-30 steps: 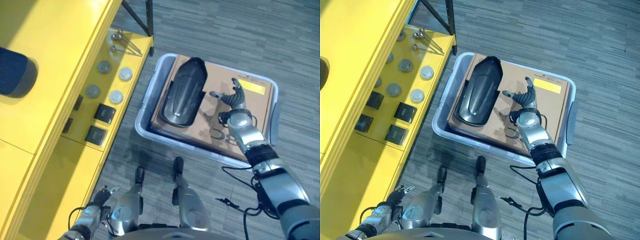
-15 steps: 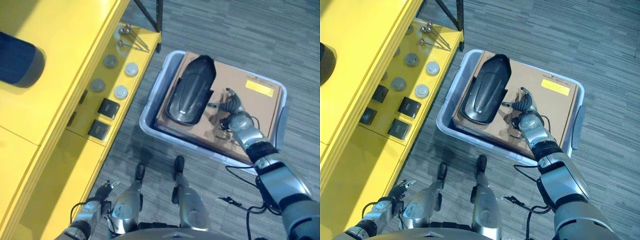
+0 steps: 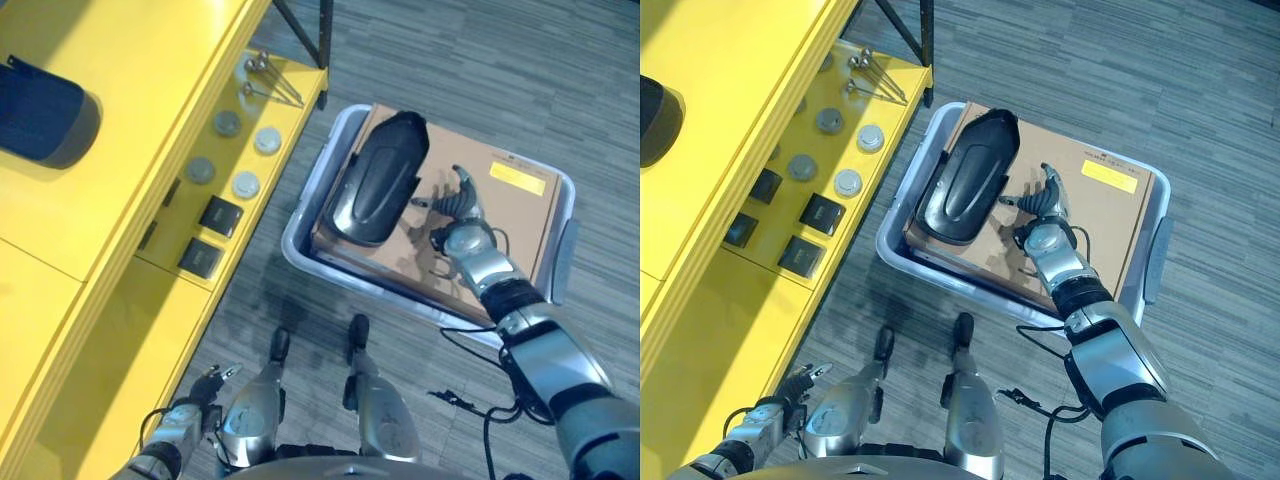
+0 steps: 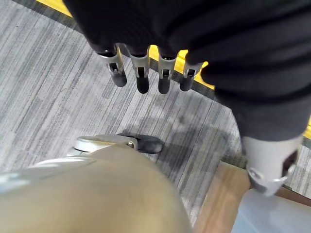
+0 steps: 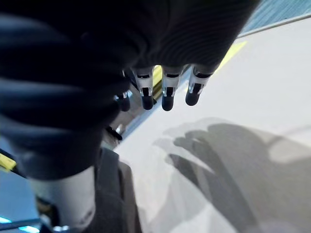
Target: Move parts from the plastic box to the shelf.
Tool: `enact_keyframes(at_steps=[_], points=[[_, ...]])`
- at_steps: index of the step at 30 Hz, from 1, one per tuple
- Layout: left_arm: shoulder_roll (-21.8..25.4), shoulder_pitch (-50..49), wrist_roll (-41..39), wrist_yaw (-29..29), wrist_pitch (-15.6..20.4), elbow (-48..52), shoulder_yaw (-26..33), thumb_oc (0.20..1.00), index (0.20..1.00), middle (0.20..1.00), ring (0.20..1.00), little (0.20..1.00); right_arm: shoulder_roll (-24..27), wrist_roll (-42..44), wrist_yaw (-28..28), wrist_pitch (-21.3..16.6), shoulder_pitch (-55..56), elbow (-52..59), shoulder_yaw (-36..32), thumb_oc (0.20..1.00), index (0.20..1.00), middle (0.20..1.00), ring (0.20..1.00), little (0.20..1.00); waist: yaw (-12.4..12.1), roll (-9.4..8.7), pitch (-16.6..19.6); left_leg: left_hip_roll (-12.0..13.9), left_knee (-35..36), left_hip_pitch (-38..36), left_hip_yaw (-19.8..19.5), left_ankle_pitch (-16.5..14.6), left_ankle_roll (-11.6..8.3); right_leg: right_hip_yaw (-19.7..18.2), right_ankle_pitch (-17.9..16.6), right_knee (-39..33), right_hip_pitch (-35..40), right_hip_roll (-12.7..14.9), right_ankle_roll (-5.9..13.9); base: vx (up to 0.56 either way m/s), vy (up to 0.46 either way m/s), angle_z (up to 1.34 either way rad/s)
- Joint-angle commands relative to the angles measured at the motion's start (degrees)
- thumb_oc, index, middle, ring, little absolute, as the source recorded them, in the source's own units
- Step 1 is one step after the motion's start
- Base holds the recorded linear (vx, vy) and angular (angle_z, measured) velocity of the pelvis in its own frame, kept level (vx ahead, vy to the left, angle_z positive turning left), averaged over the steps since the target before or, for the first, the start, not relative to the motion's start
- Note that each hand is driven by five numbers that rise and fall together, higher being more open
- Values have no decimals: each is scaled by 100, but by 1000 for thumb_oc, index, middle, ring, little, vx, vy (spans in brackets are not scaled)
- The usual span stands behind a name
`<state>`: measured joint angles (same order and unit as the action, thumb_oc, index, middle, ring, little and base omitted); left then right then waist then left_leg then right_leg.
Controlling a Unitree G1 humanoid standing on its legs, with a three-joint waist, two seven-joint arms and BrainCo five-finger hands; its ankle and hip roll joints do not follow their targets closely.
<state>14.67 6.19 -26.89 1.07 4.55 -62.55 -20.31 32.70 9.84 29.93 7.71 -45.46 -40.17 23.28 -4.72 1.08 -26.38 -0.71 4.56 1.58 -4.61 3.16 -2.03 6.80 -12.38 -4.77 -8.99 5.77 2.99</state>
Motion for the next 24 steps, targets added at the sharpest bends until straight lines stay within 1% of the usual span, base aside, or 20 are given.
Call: enact_keyframes(at_steps=[1, 4, 7, 8, 10, 13, 14, 17, 21, 23, 24], points=[[-116, -206, -100, 106, 92, -172, -279, 1000, 1000, 1000, 1000, 1000, 285, -100, 714, -162, -127, 502, -116, 1000, 1000, 1000, 1000, 1000, -21, -160, 295, 67, -722, 476, 141, -475, 91, -171, 658, 250, 304, 342, 305, 0, 0, 0], [-154, -245, -72, 119, 68, -155, -214, 1000, 1000, 1000, 1000, 1000, 344, -269, 720, -104, -31, 916, -214, 1000, 1000, 1000, 1000, 1000, 21, -169, 356, 70, -708, 420, 171, -490, 90, -198, 646, 222, 344, 341, 311, 11, 4, -1], [-174, -270, -69, 125, 47, -135, -179, 1000, 1000, 1000, 1000, 1000, 356, -321, 561, -43, -28, 1098, -183, 1000, 1000, 1000, 1000, 1000, 36, -170, 398, 72, -687, 397, 187, -491, 86, -213, 651, 207, 367, 337, 315, 32, 16, -5], [-192, -271, -87, 124, 24, -126, -157, 1000, 1000, 1000, 1000, 1000, 344, -418, 390, 75, -67, 1162, -96, 1000, 1000, 1000, 1000, 1000, 38, -162, 417, 74, -666, 381, 191, -485, 78, -210, 653, 201, 375, 338, 315, 35, 32, -6], [-204, -271, -110, 131, 14, -119, -163, 1000, 1000, 1000, 1000, 1000, 336, -458, 300, 143, -109, 1149, -40, 1000, 1000, 1000, 1000, 1000, 36, -154, 420, 72, -658, 378, 190, -480, 77, -212, 652, 195, 379, 340, 312, 25, 26, -5], [-217, -268, -173, 130, -1, -109, -188, 1000, 1000, 1000, 1000, 1000, 295, -438, -79, 229, -270, 931, 182, 1000, 1000, 1000, 1000, 1000, -16, -128, 416, 66, -660, 411, 188, -456, 72, -177, 649, 187, 377, 361, 307, 19, 22, -7], [-218, -267, -174, 131, 1, -110, -191, 1000, 1000, 1000, 1000, 1000, 290, -428, -94, 218, -283, 905, 199, 1000, 1000, 1000, 1000, 1000, -19, -126, 411, 64, -663, 417, 187, -455, 72, -172, 650, 189, 375, 363, 305, 0, 0, 0], [-206, -247, -144, 183, 29, -123, -229, 1000, 1000, 1000, 1000, 1000, 259, -399, -371, 263, -363, 714, 292, 1000, 1000, 1000, 1000, 1000, -61, -105, 365, 44, -676, 469, 169, -436, 68, -108, 661, 215, 349, 388, 305, -5, -1, 1], [-139, -276, -83, 204, 16, -115, -209, 1000, 1000, 1000, 1000, 1000, 196, -459, -723, 567, -347, 556, 438, 1000, 1000, 1000, 1000, 1000, -112, -108, 341, 24, -675, 475, 152, -431, 72, -39, 669, 236, 353, 419, 323, 6, -17, 13], [-101, -269, -89, 182, 6, -102, -230, 1000, 1000, 1000, 1000, 1000, 140, -560, -1084, 935, -349, 362, 592, 1000, 1000, 1000, 1000, 1000, -136, -101, 335, 22, -680, 489, 143, -429, 72, -13, 675, 253, 341, 433, 327, 5, -10, 8], [-98, -265, -101, 160, 11, -101, -231, 1000, 1000, 1000, 1000, 1000, 121, -576, -1184, 1044, -347, 286, 654, 1000, 1000, 1000, 1000, 1000, -141, -96, 334, 24, -678, 490, 148, -426, 71, -7, 677, 258, 338, 435, 325, 0, 0, 0]])
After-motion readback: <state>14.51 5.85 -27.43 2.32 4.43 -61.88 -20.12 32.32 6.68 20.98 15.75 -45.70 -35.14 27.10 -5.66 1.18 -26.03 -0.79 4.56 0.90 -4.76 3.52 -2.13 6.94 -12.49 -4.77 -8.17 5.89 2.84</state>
